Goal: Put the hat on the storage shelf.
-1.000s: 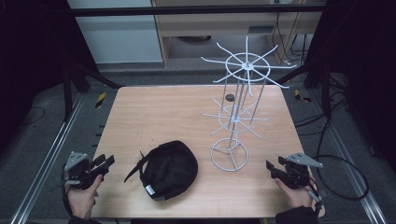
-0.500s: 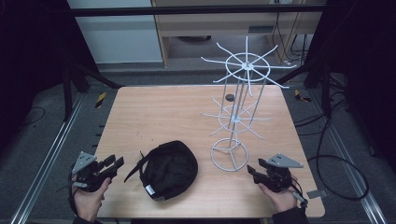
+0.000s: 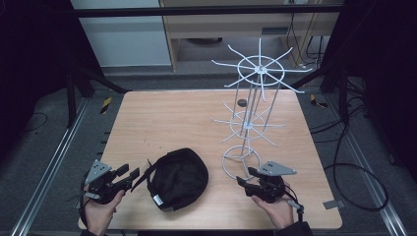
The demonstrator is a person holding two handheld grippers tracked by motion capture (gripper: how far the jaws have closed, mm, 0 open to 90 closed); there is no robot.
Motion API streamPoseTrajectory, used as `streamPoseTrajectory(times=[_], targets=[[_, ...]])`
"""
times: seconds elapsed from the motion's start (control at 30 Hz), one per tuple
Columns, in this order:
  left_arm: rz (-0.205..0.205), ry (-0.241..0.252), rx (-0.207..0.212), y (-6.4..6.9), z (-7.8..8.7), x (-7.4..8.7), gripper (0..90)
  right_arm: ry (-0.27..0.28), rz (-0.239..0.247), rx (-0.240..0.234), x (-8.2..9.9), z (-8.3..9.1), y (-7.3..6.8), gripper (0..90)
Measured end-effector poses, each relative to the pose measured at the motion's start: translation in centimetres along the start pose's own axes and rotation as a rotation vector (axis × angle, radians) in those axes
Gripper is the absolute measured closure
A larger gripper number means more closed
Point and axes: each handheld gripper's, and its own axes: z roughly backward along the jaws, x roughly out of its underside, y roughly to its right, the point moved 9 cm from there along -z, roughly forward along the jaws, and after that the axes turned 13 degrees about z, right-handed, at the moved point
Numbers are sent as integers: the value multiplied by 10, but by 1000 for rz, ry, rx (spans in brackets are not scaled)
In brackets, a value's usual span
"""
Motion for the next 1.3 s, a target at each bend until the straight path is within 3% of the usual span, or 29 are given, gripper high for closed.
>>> streamPoseTrajectory(times=[0.07,0.13,0.47,0.83,1.03,1.3], targets=[[-1,-1,4,1,0,0,508,5,4,-12,-4,-2,-4,444],[-1,-3,10,3,0,0,509,9,14,-48,-13,-11,-17,459],[-6,-55,11,15,-2,13,511,-8,57,-88,-33,-42,-44,467],[-27,-106,15,25,-6,26,504,-19,56,-81,-48,-68,-48,486],[-56,-148,-2,29,-9,36,497,-60,37,-68,-43,-84,-45,512],[-61,-197,-13,31,-14,48,496,-105,21,-72,-34,-96,-46,523]])
